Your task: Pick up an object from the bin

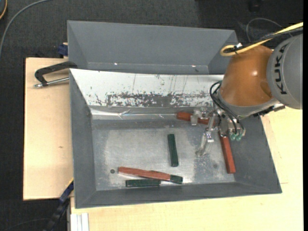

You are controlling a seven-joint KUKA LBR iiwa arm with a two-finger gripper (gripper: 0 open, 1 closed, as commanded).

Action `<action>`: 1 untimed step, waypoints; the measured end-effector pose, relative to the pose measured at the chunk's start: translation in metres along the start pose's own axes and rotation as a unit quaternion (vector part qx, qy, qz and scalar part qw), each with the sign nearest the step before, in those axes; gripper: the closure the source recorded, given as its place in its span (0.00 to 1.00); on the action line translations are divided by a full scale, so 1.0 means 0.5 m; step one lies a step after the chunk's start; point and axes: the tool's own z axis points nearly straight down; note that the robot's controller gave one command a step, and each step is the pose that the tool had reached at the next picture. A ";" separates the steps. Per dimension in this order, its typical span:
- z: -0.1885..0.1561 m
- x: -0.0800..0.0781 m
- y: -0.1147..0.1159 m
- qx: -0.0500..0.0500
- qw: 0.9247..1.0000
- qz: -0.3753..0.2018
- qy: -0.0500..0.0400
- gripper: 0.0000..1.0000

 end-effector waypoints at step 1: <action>0.130 -0.070 0.118 -0.001 0.973 -0.233 -0.002 0.00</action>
Offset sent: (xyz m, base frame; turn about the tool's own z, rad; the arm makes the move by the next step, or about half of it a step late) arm 0.0346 0.0561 -0.0644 -0.4680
